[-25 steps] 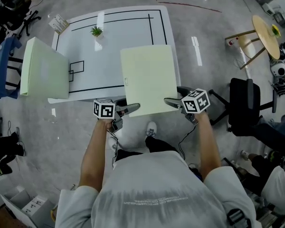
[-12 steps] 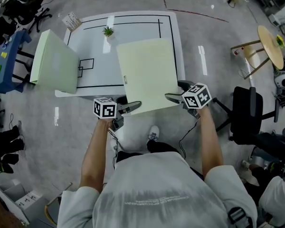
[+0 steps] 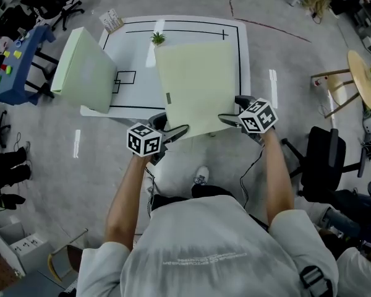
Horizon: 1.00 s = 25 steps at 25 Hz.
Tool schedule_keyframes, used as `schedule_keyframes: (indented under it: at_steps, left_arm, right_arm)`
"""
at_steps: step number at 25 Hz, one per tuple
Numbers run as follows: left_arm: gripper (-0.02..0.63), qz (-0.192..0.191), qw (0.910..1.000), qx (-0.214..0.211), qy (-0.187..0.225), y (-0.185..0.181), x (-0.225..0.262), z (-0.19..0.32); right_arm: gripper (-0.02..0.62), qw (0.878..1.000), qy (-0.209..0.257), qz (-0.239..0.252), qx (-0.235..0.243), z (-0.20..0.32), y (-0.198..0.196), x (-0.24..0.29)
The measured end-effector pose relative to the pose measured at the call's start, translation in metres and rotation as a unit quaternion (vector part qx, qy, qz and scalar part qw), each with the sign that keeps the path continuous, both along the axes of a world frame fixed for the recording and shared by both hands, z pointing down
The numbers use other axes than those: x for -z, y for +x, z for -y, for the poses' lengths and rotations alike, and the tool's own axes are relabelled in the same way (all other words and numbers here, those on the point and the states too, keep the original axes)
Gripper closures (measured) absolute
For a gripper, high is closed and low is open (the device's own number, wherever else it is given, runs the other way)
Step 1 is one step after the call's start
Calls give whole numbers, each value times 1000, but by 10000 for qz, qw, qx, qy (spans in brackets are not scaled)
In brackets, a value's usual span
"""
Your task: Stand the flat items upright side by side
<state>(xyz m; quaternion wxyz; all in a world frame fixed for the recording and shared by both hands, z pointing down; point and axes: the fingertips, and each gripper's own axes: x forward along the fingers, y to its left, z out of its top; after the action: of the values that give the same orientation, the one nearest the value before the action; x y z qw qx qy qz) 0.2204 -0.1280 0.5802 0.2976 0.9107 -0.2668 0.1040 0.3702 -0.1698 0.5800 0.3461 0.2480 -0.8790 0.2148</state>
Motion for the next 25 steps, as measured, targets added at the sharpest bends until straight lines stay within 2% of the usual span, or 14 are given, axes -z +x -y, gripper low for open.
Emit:
schedule_keyframes:
  at_steps: [5, 10, 18, 22, 25]
  left_arm:
    - [239, 452, 9966, 323, 604, -13, 3, 8]
    - [239, 834, 9887, 693, 1035, -22, 1, 9]
    - [239, 1125, 9711, 1286, 1669, -18, -4, 5]
    - [239, 1476, 9581, 1505, 1938, -8, -10, 3]
    - [246, 1615, 9544, 1534, 1990, 3, -11, 2]
  right_arm:
    - [209, 9989, 215, -196, 369, 19, -15, 0]
    - [209, 9955, 592, -338, 664, 31, -28, 2]
    - [209, 9874, 1138, -404, 1027, 44, -31, 0]
    - [209, 9814, 1285, -659, 1269, 51, -25, -4]
    - [210, 9767, 1331, -838, 1458, 59, -18, -7]
